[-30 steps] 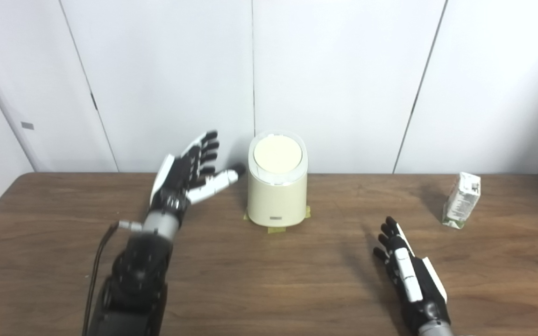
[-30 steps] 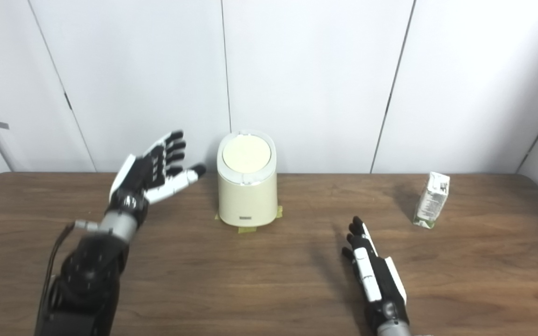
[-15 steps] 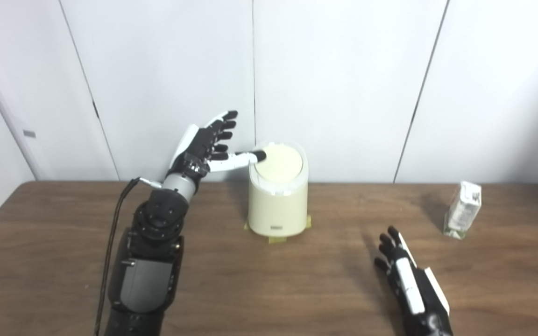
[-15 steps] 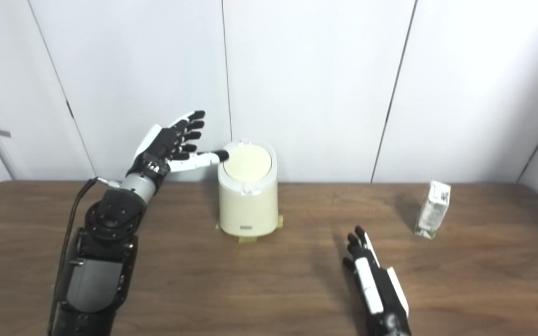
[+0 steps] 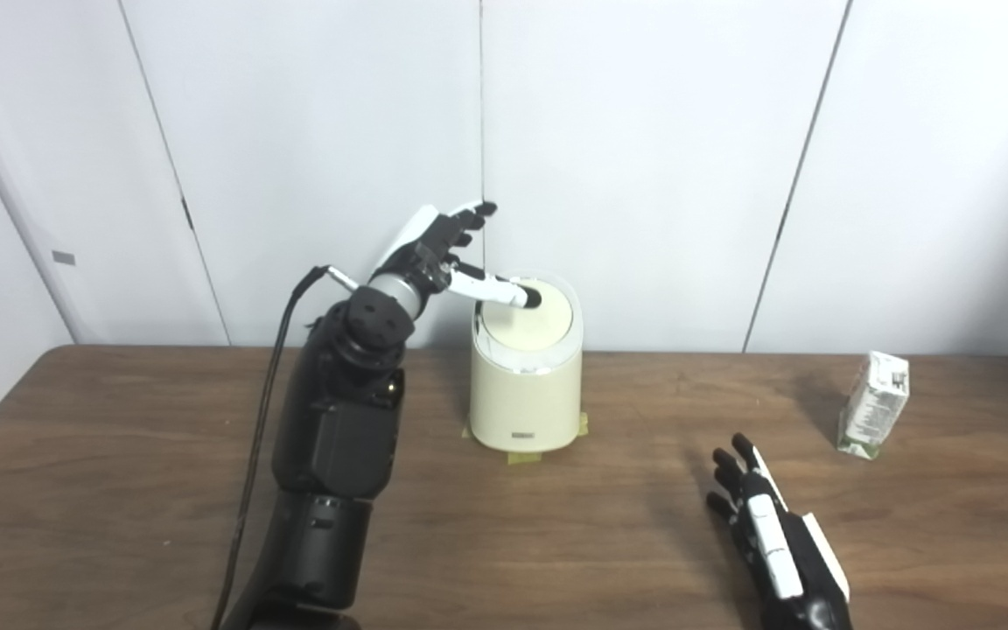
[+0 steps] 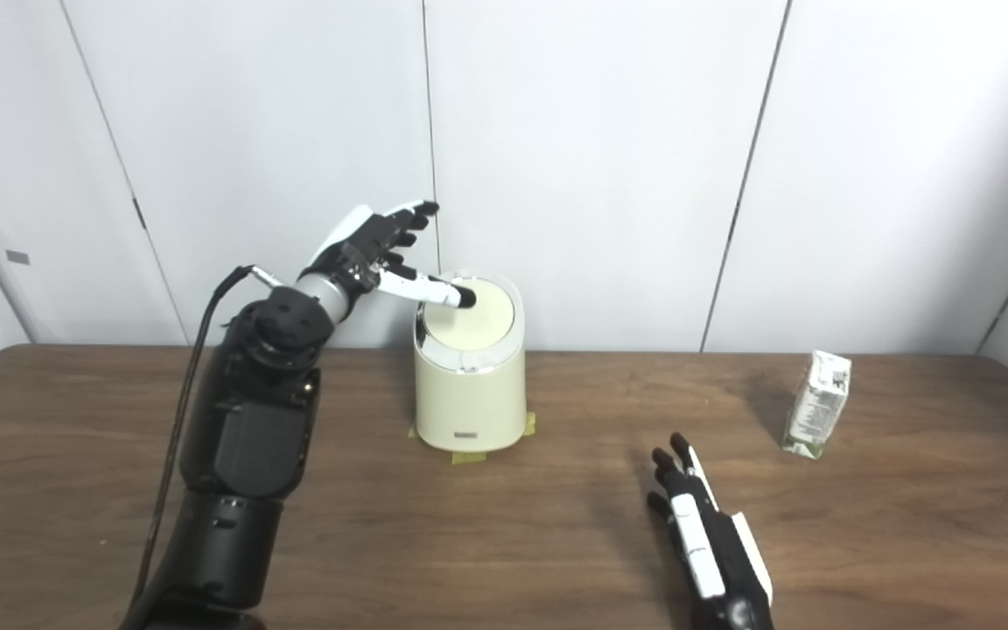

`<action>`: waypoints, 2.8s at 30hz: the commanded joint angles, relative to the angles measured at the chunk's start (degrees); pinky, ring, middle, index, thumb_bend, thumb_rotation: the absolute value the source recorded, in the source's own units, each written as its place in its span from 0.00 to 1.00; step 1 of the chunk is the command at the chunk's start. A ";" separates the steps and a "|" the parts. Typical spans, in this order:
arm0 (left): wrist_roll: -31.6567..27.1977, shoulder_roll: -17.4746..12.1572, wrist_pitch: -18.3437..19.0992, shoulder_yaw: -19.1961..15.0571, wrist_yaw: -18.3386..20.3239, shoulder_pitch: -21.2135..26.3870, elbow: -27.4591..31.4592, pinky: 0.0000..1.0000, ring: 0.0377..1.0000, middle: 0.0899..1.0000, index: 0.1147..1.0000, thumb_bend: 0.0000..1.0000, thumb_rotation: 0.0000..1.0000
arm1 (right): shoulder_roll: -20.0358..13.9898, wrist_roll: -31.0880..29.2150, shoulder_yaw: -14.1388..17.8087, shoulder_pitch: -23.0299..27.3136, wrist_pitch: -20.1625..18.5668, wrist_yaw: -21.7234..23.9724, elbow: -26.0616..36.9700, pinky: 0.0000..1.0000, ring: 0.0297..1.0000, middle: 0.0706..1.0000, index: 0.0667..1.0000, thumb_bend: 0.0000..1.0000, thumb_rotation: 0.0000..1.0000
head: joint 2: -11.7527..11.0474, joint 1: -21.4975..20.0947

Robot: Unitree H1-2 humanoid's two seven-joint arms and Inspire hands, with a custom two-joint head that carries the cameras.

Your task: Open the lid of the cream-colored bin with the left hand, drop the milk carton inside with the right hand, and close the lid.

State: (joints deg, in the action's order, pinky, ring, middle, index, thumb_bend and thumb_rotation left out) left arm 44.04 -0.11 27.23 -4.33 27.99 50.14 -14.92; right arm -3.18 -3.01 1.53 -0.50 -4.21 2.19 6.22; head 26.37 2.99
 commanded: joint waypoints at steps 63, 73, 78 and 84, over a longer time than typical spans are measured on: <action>-10.48 -4.60 -0.32 8.88 -11.66 5.62 5.02 0.70 0.81 0.85 0.84 0.81 0.09 | -1.42 0.96 0.12 2.67 0.42 -0.82 1.65 0.84 0.91 0.92 0.97 0.56 0.91 | 1.64 -0.49; -14.09 -6.19 -0.61 5.98 -13.51 -1.01 12.63 0.71 0.82 0.85 0.82 0.71 0.16 | -1.74 0.37 0.43 2.42 -0.57 -0.50 2.44 0.83 0.90 0.91 0.94 0.55 0.89 | 2.61 -0.48; -17.49 -5.16 -2.27 4.99 -17.84 -5.89 14.31 0.73 0.81 0.83 0.83 0.56 0.31 | -1.73 -0.46 1.31 2.37 -1.00 -0.52 2.66 0.84 0.90 0.90 0.93 0.55 0.87 | 3.03 0.16; -24.02 -4.13 -5.82 3.24 -21.08 -11.68 16.22 0.82 0.87 0.87 0.88 0.44 0.49 | -1.68 -2.32 2.61 2.59 -0.48 -0.35 2.18 0.82 0.90 0.90 0.92 0.55 0.82 | 3.73 0.83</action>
State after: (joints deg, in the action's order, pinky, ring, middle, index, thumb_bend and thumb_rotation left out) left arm 21.76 -4.08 25.19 -0.46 8.75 35.95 -1.28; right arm -4.56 -4.54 3.58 0.24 -6.22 1.51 7.00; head 30.06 3.78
